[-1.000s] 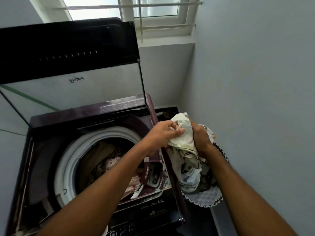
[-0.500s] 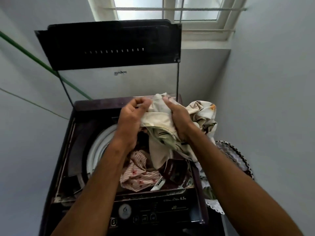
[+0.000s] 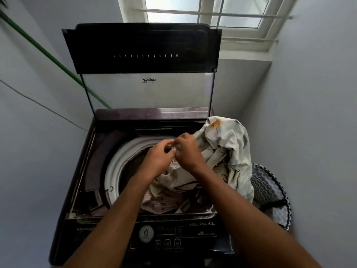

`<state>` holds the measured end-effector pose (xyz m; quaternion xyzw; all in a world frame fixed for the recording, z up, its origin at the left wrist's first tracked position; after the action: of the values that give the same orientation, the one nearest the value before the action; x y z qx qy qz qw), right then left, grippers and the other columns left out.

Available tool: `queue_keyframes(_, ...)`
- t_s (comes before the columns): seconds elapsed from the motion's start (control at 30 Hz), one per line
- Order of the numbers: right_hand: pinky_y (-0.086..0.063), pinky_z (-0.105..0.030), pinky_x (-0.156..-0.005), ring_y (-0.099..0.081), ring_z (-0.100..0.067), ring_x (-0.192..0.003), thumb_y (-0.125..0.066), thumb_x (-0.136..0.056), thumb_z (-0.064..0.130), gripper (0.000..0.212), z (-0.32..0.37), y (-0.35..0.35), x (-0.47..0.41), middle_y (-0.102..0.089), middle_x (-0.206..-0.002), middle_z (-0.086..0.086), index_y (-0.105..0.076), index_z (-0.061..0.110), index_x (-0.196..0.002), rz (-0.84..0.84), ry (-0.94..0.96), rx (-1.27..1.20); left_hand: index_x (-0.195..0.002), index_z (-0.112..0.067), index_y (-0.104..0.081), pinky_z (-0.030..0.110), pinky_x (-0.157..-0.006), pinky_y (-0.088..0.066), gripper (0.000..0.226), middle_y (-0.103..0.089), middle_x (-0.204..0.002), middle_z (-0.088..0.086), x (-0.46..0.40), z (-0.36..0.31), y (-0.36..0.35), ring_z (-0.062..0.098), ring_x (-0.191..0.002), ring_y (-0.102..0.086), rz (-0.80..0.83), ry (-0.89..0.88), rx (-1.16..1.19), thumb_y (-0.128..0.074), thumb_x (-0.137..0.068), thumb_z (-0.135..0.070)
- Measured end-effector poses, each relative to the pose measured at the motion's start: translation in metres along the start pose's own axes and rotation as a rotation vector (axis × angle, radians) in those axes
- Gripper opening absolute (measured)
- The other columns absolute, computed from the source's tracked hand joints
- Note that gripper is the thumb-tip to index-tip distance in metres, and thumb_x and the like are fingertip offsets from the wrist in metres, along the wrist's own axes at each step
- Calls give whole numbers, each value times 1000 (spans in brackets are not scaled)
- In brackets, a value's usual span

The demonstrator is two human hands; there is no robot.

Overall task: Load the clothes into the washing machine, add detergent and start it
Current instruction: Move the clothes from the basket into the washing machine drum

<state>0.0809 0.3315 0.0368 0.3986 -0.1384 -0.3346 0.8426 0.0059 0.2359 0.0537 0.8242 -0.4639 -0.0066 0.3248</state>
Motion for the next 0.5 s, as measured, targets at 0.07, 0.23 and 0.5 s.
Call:
queue_keyframes(0.07, -47, -39, -87, -53, -30, -99, -59, -72, 12, 23, -10, 42, 8, -58, -100, -11, -71, 9, -91, -329, 45, 85, -132, -26, -60, 23, -81, -53, 35, -65, -120, -6, -1, -24, -13, 8, -101, -64, -4, -92, 7, -59, -96, -25)
queue_keyframes(0.23, -31, -45, -105, -40, -33, -127, -61, -69, 19, 64, -77, 105, 31, -46, -136, -13, -53, 15, -131, -650, -305, 146, -128, -29, -63, 27, -99, -47, 35, -56, -129, -4, -4, -69, -54, 9, -114, -57, 91, -303, -39, -62, -93, -23)
queue_keyframes(0.5, -52, -44, -91, -62, -28, -106, -68, -67, 41, 80, -176, 82, 65, -64, -119, -3, -46, 18, -141, -173, -777, -432, -139, -30, -54, 19, -110, -23, 47, -41, -147, -2, -15, -85, -100, 12, -138, -36, 199, -332, -224, -63, -93, -27)
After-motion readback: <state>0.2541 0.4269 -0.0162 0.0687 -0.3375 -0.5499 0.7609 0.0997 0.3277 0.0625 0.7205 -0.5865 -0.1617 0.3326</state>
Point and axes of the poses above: each hand's wrist, its own x-axis away from the middle knuckle, its own y-axis out of the back of the hand, z = x × y, the point moved 6 cm from there along -x, towards the middle knuckle
